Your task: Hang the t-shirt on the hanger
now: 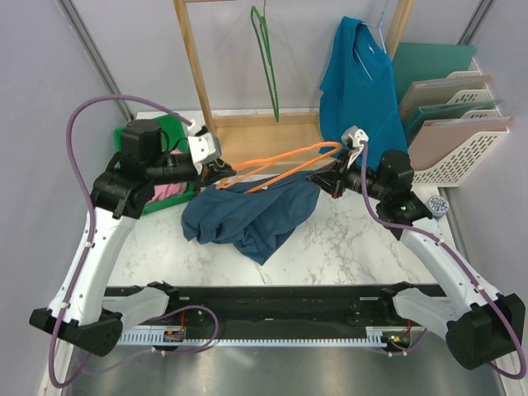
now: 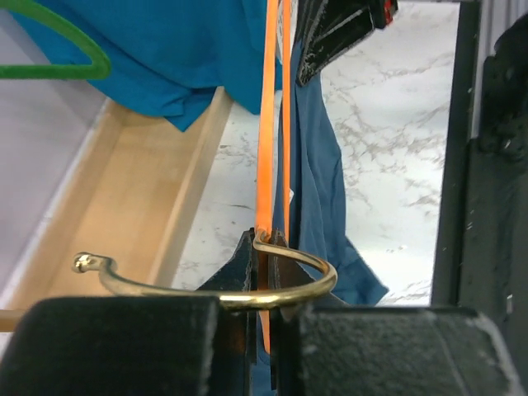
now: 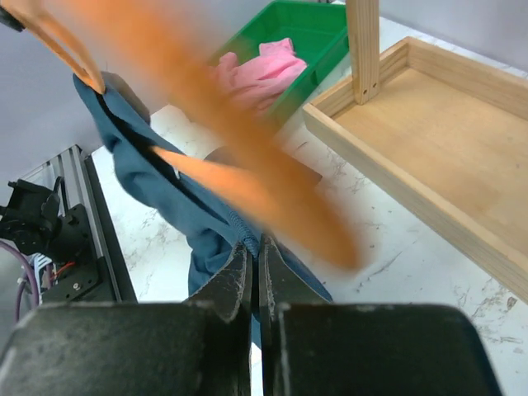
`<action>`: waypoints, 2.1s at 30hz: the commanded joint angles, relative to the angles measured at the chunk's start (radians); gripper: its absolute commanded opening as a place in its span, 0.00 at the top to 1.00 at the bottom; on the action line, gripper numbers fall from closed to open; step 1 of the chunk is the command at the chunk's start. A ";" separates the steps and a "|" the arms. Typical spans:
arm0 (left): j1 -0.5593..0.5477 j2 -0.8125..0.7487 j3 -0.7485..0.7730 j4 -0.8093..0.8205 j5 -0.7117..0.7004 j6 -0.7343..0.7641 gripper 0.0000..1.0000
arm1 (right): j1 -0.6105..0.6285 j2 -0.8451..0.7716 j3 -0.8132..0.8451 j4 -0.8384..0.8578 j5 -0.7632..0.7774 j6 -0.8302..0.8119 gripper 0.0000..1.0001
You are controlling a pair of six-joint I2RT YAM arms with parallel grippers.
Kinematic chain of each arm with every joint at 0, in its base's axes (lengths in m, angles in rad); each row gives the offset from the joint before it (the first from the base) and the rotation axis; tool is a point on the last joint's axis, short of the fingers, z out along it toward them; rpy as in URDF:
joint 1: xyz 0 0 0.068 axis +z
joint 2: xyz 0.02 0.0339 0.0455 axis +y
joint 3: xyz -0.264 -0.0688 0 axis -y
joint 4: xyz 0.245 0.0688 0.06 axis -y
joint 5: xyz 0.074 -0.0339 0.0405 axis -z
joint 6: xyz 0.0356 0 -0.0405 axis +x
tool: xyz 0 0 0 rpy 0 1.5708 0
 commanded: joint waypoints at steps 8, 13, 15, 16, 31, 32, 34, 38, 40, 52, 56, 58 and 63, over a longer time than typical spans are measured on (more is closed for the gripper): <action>0.037 -0.053 -0.124 -0.324 -0.136 0.424 0.98 | -0.071 0.036 0.020 0.098 0.056 -0.007 1.00; 0.039 -0.111 -0.209 -0.335 -0.235 0.666 0.98 | -0.072 0.032 0.032 0.077 0.018 -0.004 1.00; 0.041 -0.104 -0.188 -0.348 -0.197 0.629 0.98 | -0.072 0.042 0.023 0.083 0.016 0.008 1.00; 0.039 -0.100 -0.181 -0.345 -0.155 0.595 0.98 | -0.072 0.047 0.014 0.096 0.012 0.013 1.00; 0.056 0.030 -0.312 -0.307 -0.411 0.546 0.98 | -0.077 0.009 -0.083 -0.044 0.029 -0.241 1.00; 0.051 0.033 -0.318 -0.296 -0.404 0.538 0.98 | -0.075 0.021 -0.088 -0.058 0.026 -0.260 1.00; 0.009 0.074 -0.324 -0.273 -0.417 0.517 0.98 | -0.075 0.056 -0.098 -0.099 -0.013 -0.306 1.00; -0.045 0.151 -0.367 -0.239 -0.440 0.479 0.98 | -0.075 0.076 -0.102 -0.207 -0.048 -0.484 0.95; -0.056 0.174 -0.387 -0.216 -0.457 0.477 0.98 | -0.075 0.064 -0.100 -0.273 -0.033 -0.519 0.80; -0.096 0.243 -0.356 -0.187 -0.407 0.508 0.98 | -0.072 -0.074 -0.137 -0.335 -0.120 -0.741 0.25; -0.119 0.234 -0.330 -0.224 -0.361 0.505 0.98 | 0.032 0.111 -0.092 -0.131 -0.157 -0.714 0.27; -0.122 0.225 -0.318 -0.233 -0.342 0.512 0.98 | 0.095 0.191 -0.114 0.042 -0.160 -0.717 0.27; -0.128 0.216 -0.313 -0.258 -0.324 0.529 0.98 | 0.222 0.379 -0.154 0.337 -0.140 -0.768 0.24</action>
